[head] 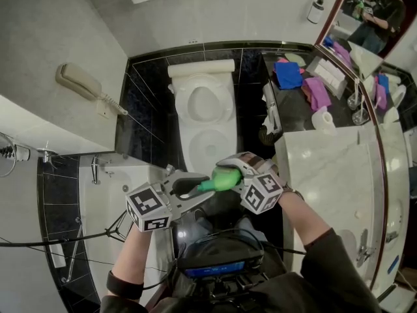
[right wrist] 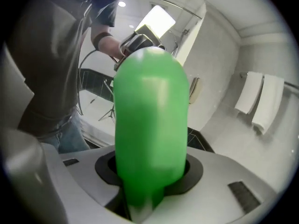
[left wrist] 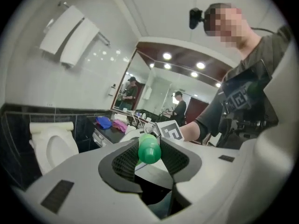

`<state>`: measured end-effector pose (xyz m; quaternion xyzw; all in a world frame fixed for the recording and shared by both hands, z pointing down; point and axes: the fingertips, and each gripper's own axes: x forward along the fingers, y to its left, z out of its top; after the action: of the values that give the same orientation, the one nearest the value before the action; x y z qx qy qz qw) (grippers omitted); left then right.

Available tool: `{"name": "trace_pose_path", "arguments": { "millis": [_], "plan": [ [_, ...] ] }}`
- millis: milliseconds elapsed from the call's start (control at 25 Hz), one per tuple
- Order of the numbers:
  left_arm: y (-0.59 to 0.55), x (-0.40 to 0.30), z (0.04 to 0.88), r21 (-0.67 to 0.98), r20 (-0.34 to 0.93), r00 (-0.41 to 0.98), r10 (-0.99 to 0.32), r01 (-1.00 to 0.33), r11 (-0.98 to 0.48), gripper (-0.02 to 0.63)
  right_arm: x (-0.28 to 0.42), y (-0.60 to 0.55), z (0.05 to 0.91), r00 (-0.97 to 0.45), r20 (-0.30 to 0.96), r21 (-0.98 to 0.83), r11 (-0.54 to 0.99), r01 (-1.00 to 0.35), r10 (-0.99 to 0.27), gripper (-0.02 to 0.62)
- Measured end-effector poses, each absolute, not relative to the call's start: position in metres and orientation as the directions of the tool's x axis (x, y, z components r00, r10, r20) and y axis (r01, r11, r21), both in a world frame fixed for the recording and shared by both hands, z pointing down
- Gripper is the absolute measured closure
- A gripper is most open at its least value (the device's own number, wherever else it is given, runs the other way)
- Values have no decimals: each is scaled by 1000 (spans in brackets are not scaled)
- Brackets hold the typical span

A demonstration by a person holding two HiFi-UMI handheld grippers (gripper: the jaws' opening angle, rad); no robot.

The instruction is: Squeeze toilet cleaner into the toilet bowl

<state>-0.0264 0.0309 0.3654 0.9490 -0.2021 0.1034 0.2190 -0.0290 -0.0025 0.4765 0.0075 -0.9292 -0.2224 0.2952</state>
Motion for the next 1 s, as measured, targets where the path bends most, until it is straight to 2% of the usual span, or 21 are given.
{"name": "trace_pose_path", "arguments": {
  "millis": [160, 320, 480, 560, 600, 800, 880, 1000],
  "plan": [
    [31, -28, 370, 527, 294, 896, -334, -443, -725, 454, -27, -12, 472, -815, 525, 535, 840, 94, -243, 403],
    [31, -30, 369, 509, 292, 892, -345, -451, -733, 454, -29, -14, 469, -816, 515, 559, 825, 88, -261, 402],
    [33, -28, 363, 422, 268, 898, -350, -435, -795, 449, -30, -8, 472, -822, 528, 498, 862, 97, -213, 402],
    [37, -22, 348, 282, 252, 904, -346, -410, -867, 329, -31, 0, 475, -829, 542, 411, 904, 117, -140, 403],
    [39, -18, 339, 189, 260, 902, -345, -398, -898, 310, -32, 5, 475, -833, 546, 350, 927, 132, -87, 403],
    [40, -17, 325, -257, 319, 850, -419, -348, -902, 308, -38, 39, 458, -854, 476, -38, 975, 219, 210, 404],
    [35, -19, 322, -343, 307, 836, -455, -349, -872, 308, -40, 51, 453, -843, 448, -142, 954, 263, 299, 405],
    [33, -19, 318, -355, 302, 847, -438, -326, -876, 310, -41, 65, 451, -820, 423, -219, 922, 320, 385, 405]
  ]
}}
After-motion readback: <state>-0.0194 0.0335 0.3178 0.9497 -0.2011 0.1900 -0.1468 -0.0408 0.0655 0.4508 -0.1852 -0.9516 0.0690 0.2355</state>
